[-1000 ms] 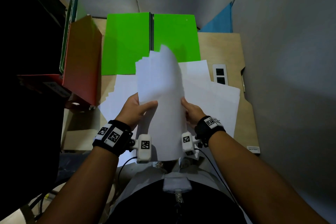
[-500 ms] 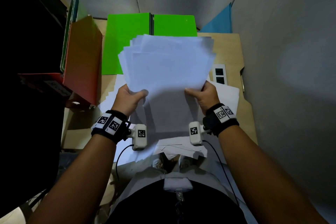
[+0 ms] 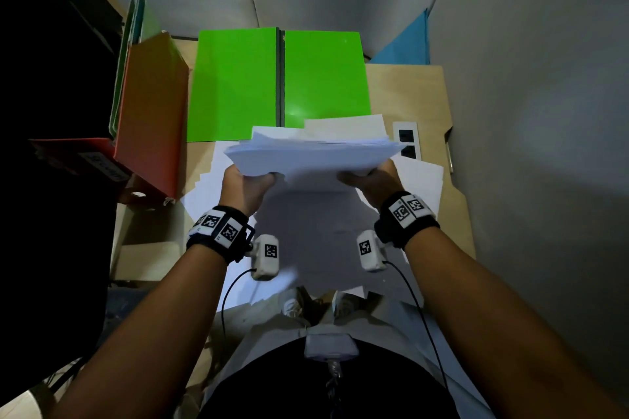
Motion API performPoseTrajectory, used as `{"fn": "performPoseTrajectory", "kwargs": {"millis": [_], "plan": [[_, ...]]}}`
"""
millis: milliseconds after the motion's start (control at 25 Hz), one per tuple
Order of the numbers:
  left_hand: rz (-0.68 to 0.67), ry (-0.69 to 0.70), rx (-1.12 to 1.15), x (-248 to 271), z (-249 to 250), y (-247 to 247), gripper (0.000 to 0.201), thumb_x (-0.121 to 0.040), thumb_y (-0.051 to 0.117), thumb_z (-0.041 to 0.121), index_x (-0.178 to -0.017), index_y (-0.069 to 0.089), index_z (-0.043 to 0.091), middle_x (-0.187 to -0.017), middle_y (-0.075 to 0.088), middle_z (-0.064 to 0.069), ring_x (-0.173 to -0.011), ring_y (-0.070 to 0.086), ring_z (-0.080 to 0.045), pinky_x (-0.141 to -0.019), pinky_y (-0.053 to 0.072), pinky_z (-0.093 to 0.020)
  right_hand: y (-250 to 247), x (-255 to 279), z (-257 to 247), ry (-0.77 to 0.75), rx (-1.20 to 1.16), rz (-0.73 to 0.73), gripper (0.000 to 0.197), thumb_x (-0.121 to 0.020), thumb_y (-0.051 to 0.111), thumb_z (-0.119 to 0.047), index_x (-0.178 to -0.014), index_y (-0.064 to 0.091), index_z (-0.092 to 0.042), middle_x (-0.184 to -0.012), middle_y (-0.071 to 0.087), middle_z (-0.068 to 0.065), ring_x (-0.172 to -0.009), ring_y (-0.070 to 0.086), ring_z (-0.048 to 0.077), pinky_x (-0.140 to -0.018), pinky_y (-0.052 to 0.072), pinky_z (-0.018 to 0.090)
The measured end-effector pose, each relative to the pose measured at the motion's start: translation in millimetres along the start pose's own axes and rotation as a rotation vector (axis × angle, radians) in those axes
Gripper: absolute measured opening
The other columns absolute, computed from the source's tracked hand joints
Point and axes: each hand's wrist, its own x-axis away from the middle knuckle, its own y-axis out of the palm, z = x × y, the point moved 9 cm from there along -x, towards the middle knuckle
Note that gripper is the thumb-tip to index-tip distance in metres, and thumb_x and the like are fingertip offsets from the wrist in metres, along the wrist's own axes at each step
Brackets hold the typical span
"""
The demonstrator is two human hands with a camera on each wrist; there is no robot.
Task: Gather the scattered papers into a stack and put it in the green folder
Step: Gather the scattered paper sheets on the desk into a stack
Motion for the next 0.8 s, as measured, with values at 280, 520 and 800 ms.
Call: {"fn": "performPoseTrajectory", "kwargs": {"millis": [280,520,800], "plan": [[0.027,-0.023,0.027,-7,-3,-4,0.028,-0.078,0.072,-0.007,-0.082,0.066,0.020,-0.082,0.068,0.005,-0.058,0.063,0.007,-0.067,0.052,-0.022,4,-8,-1,0.046,0.005,0.085,0.040,-0.071,0.081,0.000,-0.107,0.065,-0.003,-0.098,0.065,0.002,-0.086,0.062,0.013,-0.063,0.048,0.005],[-0.081,0.019,0.049,6,-5,8,0.054,-0.066,0.081,0.002,-0.116,0.060,0.004,-0.097,0.069,0.000,-0.078,0.067,0.005,-0.071,0.054,-0.015,22,-3,11,0.137,0.030,0.051,0.023,-0.069,0.082,-0.007,-0.087,0.070,-0.013,-0.090,0.071,0.008,-0.084,0.067,0.020,-0.072,0.055,0.035],[-0.035,0.060,-0.174,-5,-1,-8,0.034,-0.075,0.082,0.007,-0.101,0.065,0.019,-0.096,0.071,0.001,-0.087,0.067,-0.013,-0.082,0.050,-0.023,33,5,0,0.149,-0.007,-0.009,0.023,-0.079,0.067,0.007,-0.100,0.061,0.000,-0.091,0.068,0.012,-0.075,0.064,0.008,-0.058,0.046,0.007]]}}
